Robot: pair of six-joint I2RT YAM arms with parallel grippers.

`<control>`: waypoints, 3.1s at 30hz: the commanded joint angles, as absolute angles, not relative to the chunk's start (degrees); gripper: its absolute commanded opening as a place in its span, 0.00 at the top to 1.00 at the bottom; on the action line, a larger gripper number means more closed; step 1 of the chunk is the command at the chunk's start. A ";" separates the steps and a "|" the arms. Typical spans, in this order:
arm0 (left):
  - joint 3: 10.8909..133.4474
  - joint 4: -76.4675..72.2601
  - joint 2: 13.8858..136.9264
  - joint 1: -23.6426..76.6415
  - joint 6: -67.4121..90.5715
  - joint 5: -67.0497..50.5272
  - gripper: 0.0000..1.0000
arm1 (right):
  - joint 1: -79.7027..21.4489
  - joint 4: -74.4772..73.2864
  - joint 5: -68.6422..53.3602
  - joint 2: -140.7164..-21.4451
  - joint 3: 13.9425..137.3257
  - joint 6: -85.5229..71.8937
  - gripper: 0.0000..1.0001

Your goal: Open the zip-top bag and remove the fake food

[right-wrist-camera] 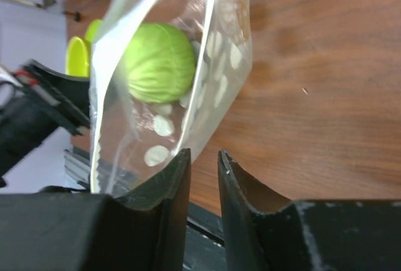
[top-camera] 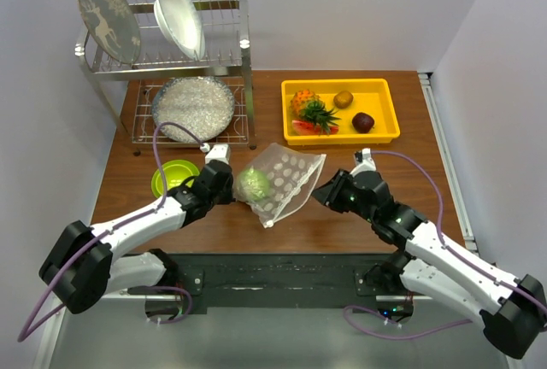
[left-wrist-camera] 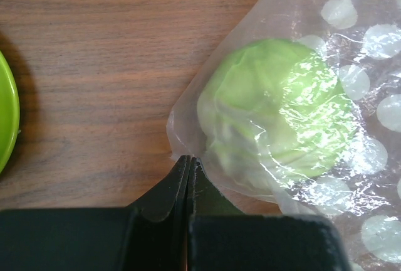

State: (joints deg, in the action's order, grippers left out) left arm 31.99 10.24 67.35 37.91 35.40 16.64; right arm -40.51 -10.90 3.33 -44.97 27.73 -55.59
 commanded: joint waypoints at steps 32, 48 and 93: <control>40.87 8.70 70.22 37.88 31.82 16.53 0.67 | -43.95 -24.43 8.18 -44.21 37.35 -55.72 0.91; 35.95 2.11 67.68 36.57 36.30 14.24 0.53 | -44.47 -14.06 3.16 -44.56 28.57 -61.08 0.89; 28.66 -9.66 66.10 35.60 35.68 5.37 0.43 | -44.39 18.09 4.31 -48.15 9.06 -70.58 0.84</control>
State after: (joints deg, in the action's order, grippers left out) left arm 31.81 -2.28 68.29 36.01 36.34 10.00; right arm -44.25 7.07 3.46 -45.69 10.74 -69.58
